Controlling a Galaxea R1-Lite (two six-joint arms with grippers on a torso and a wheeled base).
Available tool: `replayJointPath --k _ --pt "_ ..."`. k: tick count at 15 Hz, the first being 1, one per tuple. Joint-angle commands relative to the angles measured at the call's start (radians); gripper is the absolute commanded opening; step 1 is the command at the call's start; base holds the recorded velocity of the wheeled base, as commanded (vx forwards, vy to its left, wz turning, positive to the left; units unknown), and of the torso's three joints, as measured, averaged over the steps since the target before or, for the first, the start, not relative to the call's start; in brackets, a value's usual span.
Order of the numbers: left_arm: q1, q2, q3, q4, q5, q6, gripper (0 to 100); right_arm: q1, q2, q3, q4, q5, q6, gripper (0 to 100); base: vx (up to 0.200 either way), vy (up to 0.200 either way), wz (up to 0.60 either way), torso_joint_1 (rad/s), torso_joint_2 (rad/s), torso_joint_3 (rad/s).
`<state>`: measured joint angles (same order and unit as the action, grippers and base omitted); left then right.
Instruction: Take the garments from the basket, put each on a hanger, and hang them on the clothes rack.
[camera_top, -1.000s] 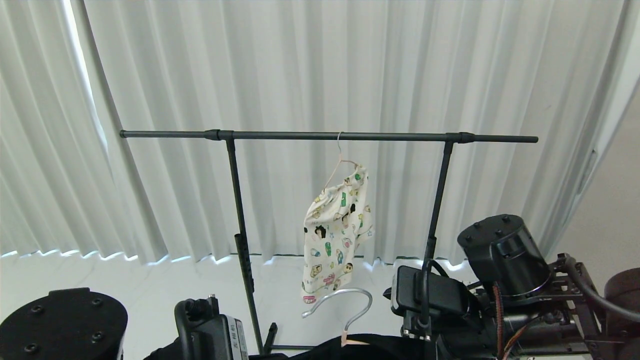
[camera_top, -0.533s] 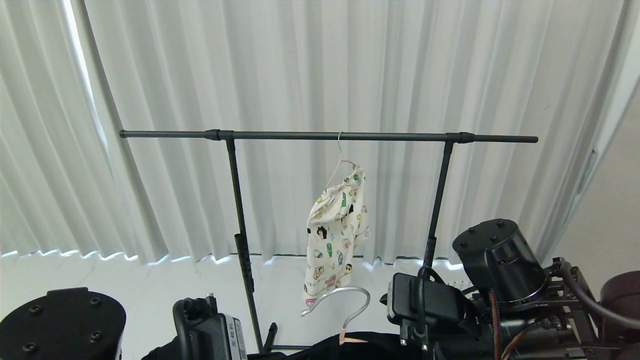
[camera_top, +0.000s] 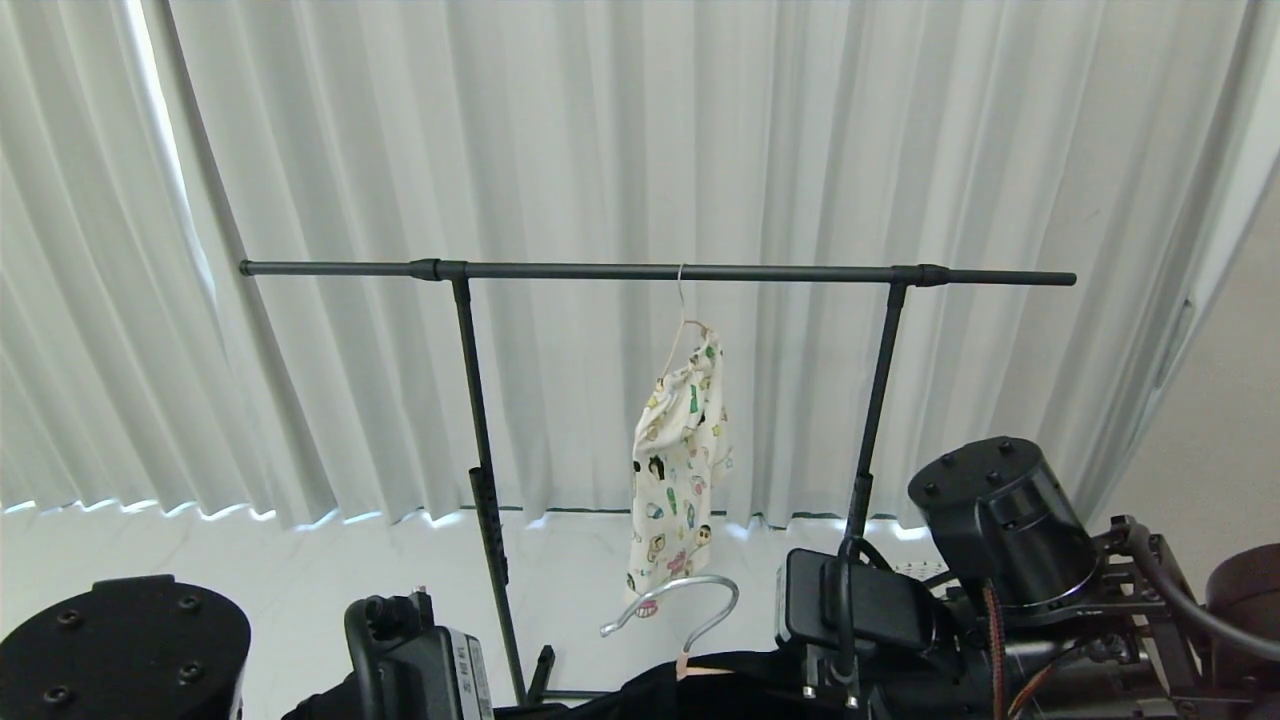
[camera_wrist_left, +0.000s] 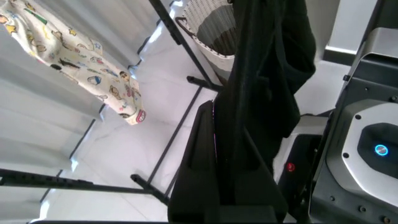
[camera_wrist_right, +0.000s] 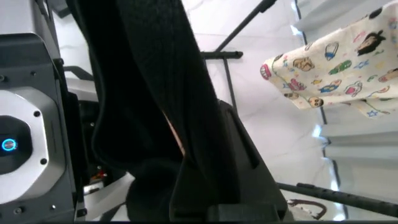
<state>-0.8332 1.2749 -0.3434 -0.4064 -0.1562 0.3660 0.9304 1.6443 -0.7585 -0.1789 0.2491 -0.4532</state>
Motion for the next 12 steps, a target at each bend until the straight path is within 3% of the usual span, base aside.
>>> replayJointPath --k 1,2,3,7,12 --pt "0.0 0.001 0.0 0.0 0.003 0.001 0 0.001 -0.006 0.001 -0.001 0.002 -0.013 0 0.0 0.0 0.0 0.0 0.0 0.0" --pt "0.0 0.004 0.001 0.0 0.003 0.002 0 0.001 -0.011 0.001 -0.008 0.002 -0.025 0 0.0 0.0 0.0 0.0 0.0 0.0" --pt "0.0 0.008 0.001 0.0 0.004 0.004 100 -0.001 -0.012 0.002 -0.02 0.002 -0.041 0 0.0 0.0 0.0 0.0 0.0 0.0" --pt "0.055 -0.012 0.011 0.0 0.006 -0.001 100 -0.012 -0.05 0.007 -0.037 0.001 -0.055 0 0.0 0.0 0.0 0.0 0.0 0.0" --pt "0.06 -0.16 0.078 0.0 0.003 0.007 100 -0.159 -0.1 0.082 -0.042 -0.008 -0.056 0 0.0 0.0 0.0 0.0 0.0 0.0"
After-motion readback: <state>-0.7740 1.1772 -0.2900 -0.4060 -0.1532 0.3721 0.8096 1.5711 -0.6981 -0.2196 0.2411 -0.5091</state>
